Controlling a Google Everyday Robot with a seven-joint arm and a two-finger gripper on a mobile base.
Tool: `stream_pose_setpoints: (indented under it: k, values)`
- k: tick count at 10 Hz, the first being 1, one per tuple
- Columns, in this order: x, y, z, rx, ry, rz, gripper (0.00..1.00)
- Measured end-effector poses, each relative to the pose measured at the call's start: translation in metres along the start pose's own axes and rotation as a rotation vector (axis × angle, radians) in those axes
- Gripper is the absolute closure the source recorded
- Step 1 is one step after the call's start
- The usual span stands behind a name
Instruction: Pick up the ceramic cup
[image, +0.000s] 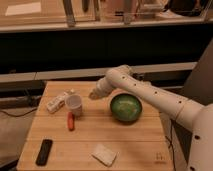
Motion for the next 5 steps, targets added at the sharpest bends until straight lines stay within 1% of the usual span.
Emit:
stream_pose_setpoints:
  k: [1, 2, 3, 4, 5]
  values:
    - [-0.0004, -0.0002, 0.0005, 0.002, -0.008, 0.001, 0.95]
    - [-0.0005, -0.0005, 0.0003, 0.002, -0.013, 0.001, 0.90]
    - [-0.0006, -0.0005, 0.0001, 0.005, -0.017, 0.000, 0.82]
    - [-0.0007, -0.0016, -0.0005, 0.011, -0.023, -0.002, 0.70]
    - [-0.0008, -0.0015, -0.0010, 0.014, -0.027, -0.003, 0.60]
